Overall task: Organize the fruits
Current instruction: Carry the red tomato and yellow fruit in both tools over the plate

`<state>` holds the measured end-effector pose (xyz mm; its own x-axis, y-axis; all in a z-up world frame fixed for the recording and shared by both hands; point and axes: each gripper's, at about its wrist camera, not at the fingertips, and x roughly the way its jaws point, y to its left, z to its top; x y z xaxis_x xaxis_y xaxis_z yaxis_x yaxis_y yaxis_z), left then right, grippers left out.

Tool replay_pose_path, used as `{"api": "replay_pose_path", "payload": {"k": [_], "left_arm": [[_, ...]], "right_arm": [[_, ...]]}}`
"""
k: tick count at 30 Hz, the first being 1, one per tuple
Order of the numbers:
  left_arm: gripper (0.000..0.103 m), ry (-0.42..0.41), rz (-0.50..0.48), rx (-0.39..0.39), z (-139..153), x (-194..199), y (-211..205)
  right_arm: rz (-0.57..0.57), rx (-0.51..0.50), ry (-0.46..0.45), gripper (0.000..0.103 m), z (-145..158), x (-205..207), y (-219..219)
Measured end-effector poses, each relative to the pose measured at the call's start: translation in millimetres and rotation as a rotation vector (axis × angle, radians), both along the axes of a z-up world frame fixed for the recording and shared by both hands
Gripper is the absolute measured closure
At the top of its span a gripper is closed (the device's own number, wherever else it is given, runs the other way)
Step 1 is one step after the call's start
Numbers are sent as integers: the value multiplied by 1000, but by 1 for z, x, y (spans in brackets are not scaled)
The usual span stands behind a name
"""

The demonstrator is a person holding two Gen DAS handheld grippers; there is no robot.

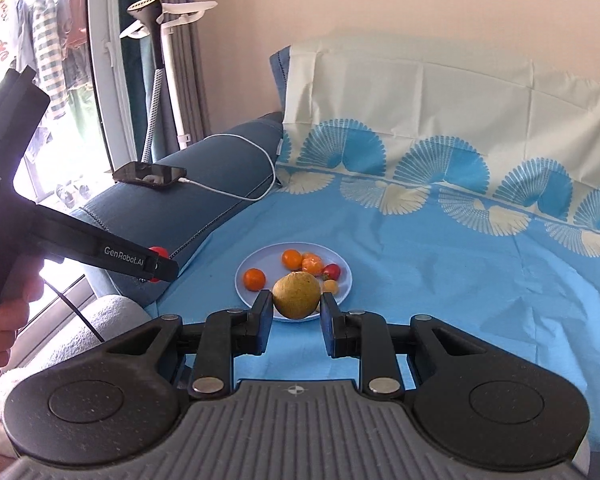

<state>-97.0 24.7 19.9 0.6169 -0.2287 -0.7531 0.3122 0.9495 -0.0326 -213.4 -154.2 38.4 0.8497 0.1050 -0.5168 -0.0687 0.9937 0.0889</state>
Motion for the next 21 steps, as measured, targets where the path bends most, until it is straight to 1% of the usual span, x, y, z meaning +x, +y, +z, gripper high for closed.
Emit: {"api": "replay_pose_path", "payload": {"k": [4, 9, 21], "left_arm": [[72, -11, 16, -18, 4, -1, 7], [71, -12, 7, -22, 4, -1, 6], [71, -4, 17, -25, 0, 7, 9]], "right_arm": [[15, -22, -4, 76, 4, -4, 7], [10, -29, -3, 76, 4, -7, 8], [10, -31, 18, 76, 0, 4, 8]]}}
